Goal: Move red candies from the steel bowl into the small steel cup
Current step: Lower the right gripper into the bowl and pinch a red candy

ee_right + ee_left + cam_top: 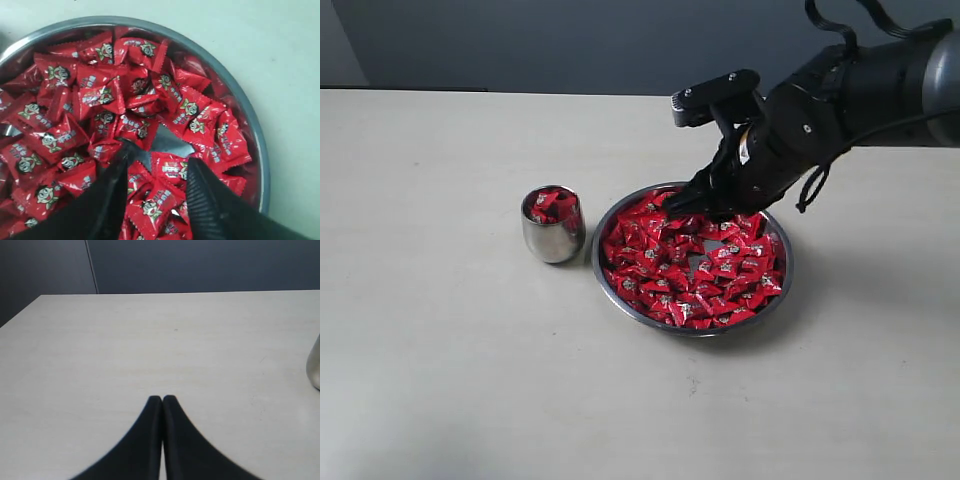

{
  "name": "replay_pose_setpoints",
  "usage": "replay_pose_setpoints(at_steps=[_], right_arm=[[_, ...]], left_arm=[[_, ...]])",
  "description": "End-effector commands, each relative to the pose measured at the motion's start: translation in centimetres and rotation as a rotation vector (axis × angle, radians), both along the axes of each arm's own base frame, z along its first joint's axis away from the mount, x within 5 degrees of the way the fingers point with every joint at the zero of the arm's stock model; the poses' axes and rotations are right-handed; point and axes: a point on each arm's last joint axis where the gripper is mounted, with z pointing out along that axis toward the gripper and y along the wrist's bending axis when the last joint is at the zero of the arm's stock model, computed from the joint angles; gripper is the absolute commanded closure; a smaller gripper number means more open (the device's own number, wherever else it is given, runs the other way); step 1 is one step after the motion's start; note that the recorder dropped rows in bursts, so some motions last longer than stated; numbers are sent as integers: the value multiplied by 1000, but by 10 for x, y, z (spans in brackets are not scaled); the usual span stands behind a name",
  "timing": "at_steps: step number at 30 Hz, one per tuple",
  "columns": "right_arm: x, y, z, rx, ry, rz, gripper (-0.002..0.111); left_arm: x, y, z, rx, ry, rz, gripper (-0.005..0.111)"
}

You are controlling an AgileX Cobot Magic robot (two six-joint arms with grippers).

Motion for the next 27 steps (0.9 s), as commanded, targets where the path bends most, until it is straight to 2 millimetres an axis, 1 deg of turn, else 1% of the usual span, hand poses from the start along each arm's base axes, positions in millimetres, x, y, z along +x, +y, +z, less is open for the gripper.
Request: replay_pose_setpoints(at_steps=[1, 6, 15, 20, 27], right_arm=[[3, 8, -14, 10, 75, 25, 70], [9, 16, -27, 7, 123, 37, 70], [23, 31, -34, 17, 150, 46, 70], [26, 34, -40, 3, 163, 54, 70], [26, 33, -56, -42, 207, 57, 70]], left_arm=[[0, 0, 0, 6, -9, -4, 106], [0, 0, 0, 6, -9, -4, 106], [0, 0, 0, 6, -9, -4, 106], [0, 0, 0, 6, -9, -4, 106], [0, 0, 0, 6, -9, -4, 106]])
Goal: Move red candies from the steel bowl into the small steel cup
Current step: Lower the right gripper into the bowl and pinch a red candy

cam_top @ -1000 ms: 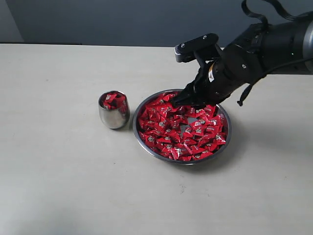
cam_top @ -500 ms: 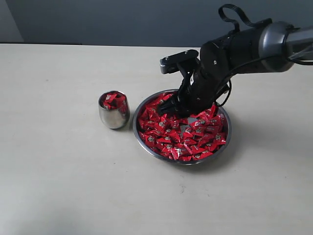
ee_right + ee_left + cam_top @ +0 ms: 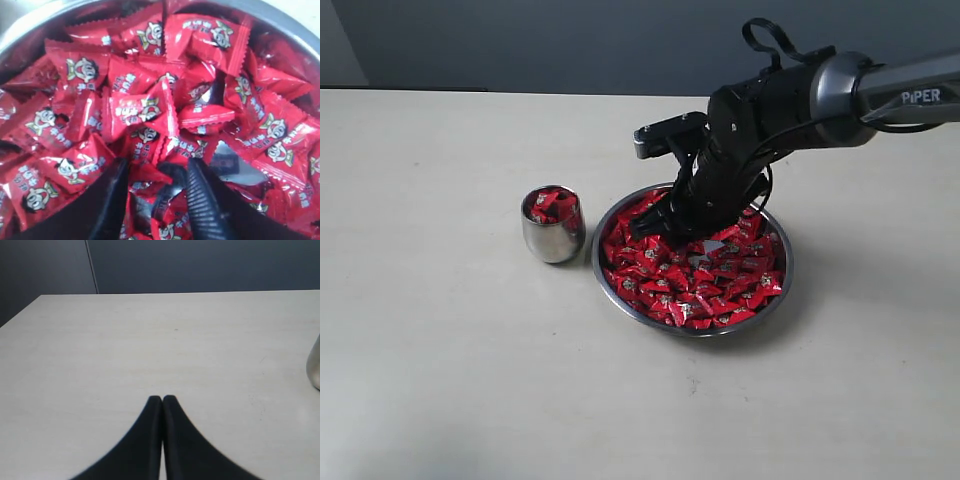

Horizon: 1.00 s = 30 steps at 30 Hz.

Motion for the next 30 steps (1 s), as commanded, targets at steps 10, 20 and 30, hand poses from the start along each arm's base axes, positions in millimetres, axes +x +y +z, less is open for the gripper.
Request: replay_pose_setpoints(at_steps=[10, 20, 30], right_arm=[[-1, -2, -19, -51, 75, -3, 70], [1, 2, -18, 1, 47, -22, 70], [2, 2, -17, 6, 42, -19, 70]], left_arm=[[0, 0, 0, 6, -9, -4, 106], [0, 0, 0, 6, -9, -4, 106], [0, 0, 0, 6, -9, -4, 106]])
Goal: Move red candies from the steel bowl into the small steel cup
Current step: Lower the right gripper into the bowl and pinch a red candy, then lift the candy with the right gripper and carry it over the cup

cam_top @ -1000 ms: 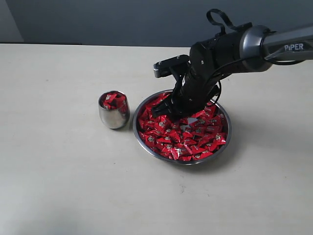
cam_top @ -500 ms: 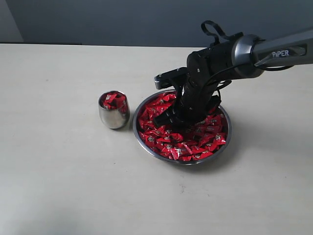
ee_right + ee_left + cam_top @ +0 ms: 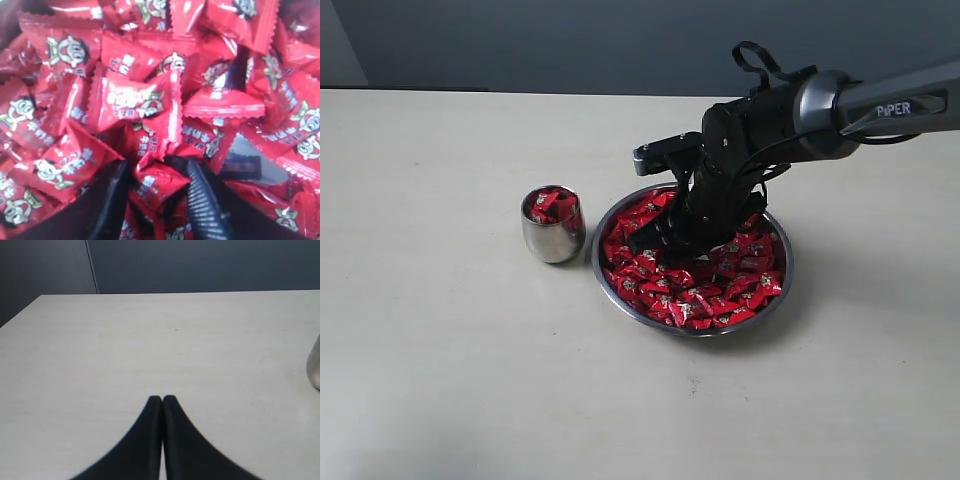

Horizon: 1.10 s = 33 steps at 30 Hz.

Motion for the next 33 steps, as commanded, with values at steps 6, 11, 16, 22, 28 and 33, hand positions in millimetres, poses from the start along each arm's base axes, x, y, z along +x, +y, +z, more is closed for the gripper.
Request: replay_pose_setpoints(at_steps=[6, 11, 16, 22, 28, 33], right_arm=[[3, 0, 2, 12, -17, 3, 75], [3, 0, 2, 15, -20, 1, 100], [3, 0, 2, 10, -21, 6, 109], [3, -1, 16, 14, -45, 17, 109], [2, -3, 38, 9, -80, 38, 109], [4, -4, 53, 5, -96, 42, 109]], left_arm=[[0, 0, 0, 6, -9, -4, 106], [0, 0, 0, 6, -9, -4, 106], [0, 0, 0, 6, -9, -4, 106], [0, 0, 0, 6, -9, -4, 106], [0, 0, 0, 6, -9, -4, 106], [0, 0, 0, 6, -9, -4, 106]])
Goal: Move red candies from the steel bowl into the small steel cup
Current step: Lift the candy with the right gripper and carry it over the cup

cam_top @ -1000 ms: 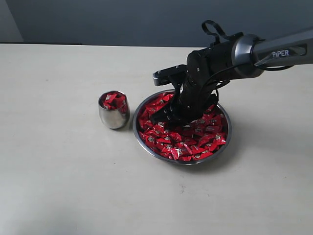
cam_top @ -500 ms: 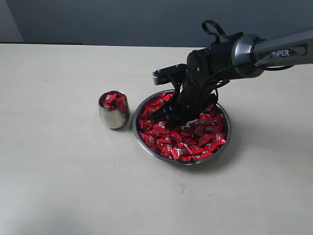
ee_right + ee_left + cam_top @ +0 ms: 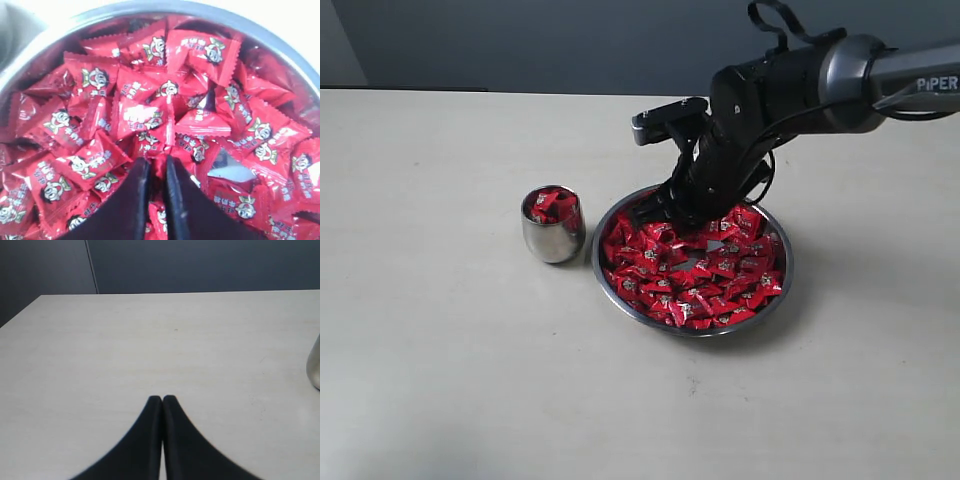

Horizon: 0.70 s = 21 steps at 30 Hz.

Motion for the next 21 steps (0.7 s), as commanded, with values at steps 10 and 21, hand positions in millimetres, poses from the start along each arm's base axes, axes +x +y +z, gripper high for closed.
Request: replay_pose_setpoints(at_steps=[10, 21], right_arm=[[2, -3, 24, 1, -46, 11, 109], [14, 6, 72, 42, -120, 16, 109]], left_arm=[[0, 0, 0, 6, -9, -4, 106], [0, 0, 0, 6, -9, -4, 106]])
